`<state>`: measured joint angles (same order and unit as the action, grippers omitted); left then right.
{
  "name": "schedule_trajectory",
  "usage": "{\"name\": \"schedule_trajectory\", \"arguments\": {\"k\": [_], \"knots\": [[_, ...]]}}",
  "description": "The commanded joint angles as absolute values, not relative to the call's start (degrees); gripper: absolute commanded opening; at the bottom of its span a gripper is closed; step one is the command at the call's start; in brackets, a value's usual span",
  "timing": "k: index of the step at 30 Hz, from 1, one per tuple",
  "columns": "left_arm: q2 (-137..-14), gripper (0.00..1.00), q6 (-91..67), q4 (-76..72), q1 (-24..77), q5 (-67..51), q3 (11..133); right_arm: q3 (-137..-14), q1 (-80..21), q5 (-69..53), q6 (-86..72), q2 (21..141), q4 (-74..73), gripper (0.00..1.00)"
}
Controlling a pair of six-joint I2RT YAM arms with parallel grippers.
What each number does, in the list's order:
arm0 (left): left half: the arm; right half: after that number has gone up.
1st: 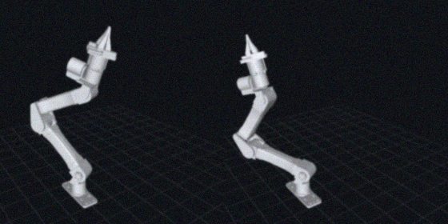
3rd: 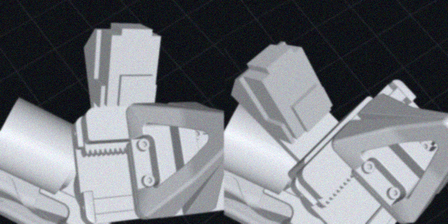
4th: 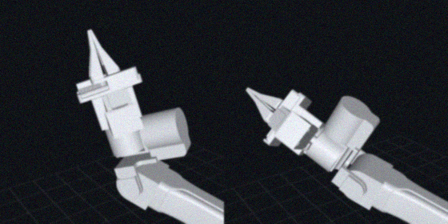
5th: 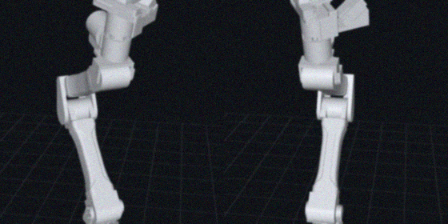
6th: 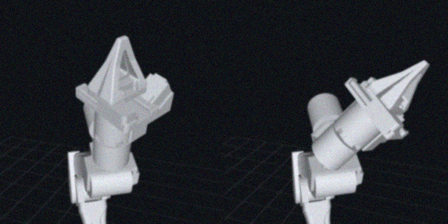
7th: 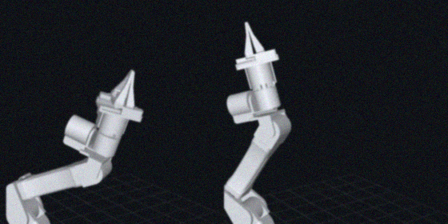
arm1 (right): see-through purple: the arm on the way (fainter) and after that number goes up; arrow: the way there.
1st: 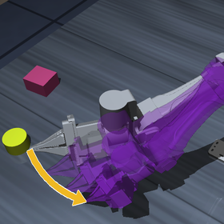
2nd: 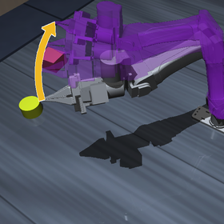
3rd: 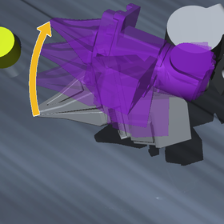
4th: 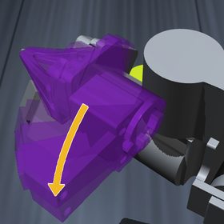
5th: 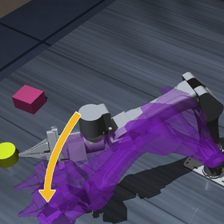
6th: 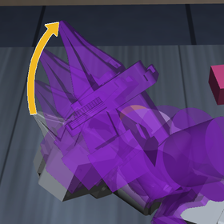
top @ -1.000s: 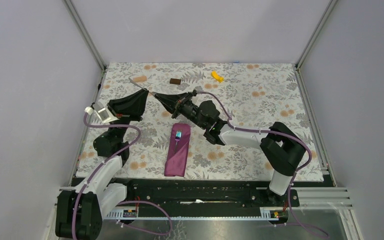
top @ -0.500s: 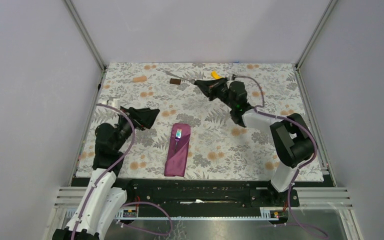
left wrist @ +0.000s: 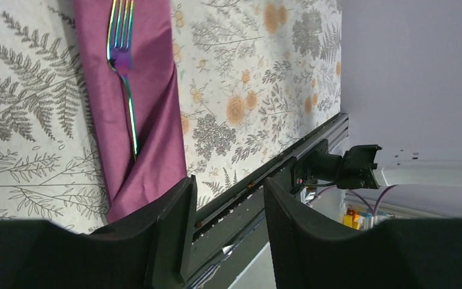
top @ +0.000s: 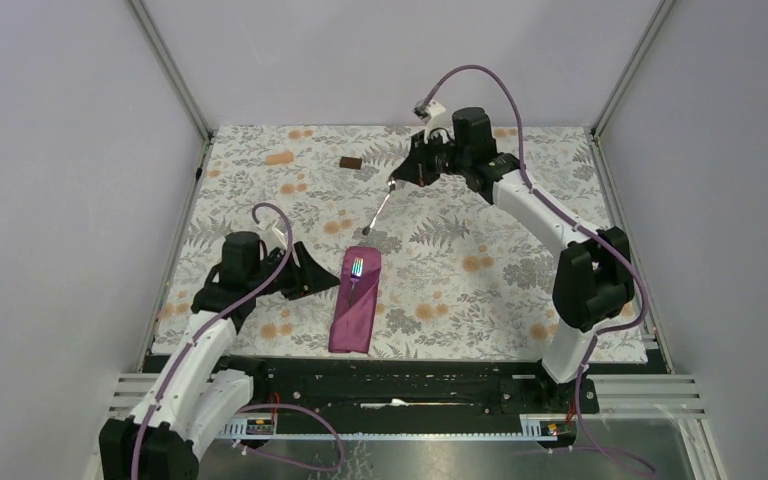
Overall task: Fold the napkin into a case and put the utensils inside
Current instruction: Insert the spoon into the folded napkin.
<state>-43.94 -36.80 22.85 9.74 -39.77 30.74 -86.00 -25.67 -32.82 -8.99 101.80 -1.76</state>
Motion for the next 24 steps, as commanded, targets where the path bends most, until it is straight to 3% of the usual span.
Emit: {"name": "schedule_trajectory", "arguments": {"k": [1, 5, 10, 14, 19, 24], "knots": [[-48.9, 0.49, -40.4, 18.8, 9.6, -38.0, 33.8, -89.7, -25.9, -41.3, 12.1, 106.0, -15.6, 0.0], [-57.4, 0.44, -42.6, 11.3, 9.7, -35.9, 35.1, -88.8, -25.8, -43.1, 15.0, 106.6, -16.2, 0.0], [-69.3, 0.15, -46.6, -0.6, 10.7, -42.7, 33.1, -86.7, -26.5, -46.0, 12.8, 106.9, -13.0, 0.0], [-66.3, 0.19, -46.7, 5.7, 14.5, -34.0, 31.6, -86.1, -27.8, -46.2, 12.7, 108.2, -12.4, 0.0], [-59.5, 0.1, -51.0, 16.6, 17.5, -28.6, 26.9, -87.1, -29.0, -45.6, 11.7, 110.5, -12.4, 0.0], [-49.6, 0.1, -56.9, 24.4, 23.9, -21.8, 22.3, -87.8, -30.5, -43.8, 11.2, 111.9, -11.6, 0.0]]}}
